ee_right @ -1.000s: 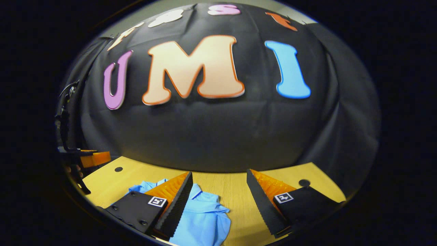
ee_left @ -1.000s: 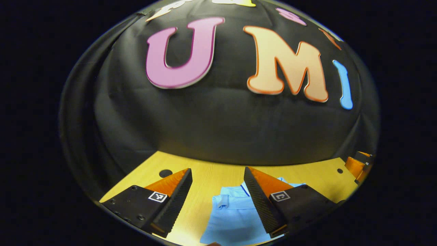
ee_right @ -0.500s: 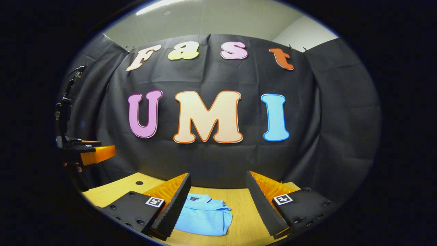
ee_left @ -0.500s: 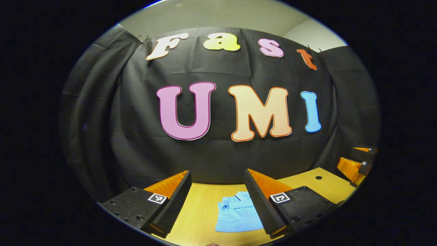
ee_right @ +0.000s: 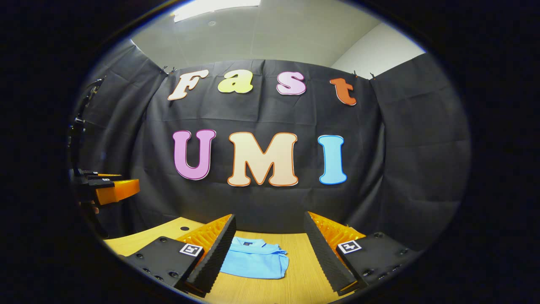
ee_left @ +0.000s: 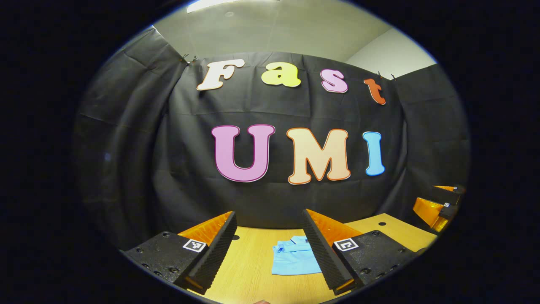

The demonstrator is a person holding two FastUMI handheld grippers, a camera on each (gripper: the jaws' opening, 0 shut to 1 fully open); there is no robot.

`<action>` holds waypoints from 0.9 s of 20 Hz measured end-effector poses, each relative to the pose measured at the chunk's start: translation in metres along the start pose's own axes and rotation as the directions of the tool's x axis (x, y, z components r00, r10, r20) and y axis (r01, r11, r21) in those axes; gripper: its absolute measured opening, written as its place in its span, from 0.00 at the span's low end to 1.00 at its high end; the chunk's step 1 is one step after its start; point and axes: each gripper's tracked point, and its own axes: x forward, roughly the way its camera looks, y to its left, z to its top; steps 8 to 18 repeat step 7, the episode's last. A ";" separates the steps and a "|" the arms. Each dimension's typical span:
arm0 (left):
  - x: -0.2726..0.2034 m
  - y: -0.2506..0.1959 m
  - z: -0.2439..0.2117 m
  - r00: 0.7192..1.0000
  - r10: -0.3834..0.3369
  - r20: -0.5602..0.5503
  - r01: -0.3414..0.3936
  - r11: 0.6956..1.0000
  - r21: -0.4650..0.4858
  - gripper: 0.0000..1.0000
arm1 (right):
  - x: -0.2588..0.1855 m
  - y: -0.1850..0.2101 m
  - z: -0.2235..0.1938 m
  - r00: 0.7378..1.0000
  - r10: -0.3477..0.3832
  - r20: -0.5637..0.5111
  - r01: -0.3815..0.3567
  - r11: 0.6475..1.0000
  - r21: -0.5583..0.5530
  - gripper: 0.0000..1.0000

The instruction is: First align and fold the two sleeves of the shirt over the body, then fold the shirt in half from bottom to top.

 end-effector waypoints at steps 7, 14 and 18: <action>-0.017 0.002 0.008 1.000 -0.003 0.020 0.003 1.000 -0.007 0.94 | -0.016 0.006 0.014 1.000 -0.001 0.026 0.001 1.000 0.000 1.00; -0.017 0.002 0.008 1.000 -0.003 0.020 0.003 1.000 -0.007 0.94 | -0.016 0.006 0.014 1.000 -0.001 0.026 0.001 1.000 0.000 1.00; -0.017 0.002 0.008 1.000 -0.003 0.020 0.003 1.000 -0.007 0.94 | -0.016 0.006 0.014 1.000 -0.001 0.026 0.001 1.000 0.000 1.00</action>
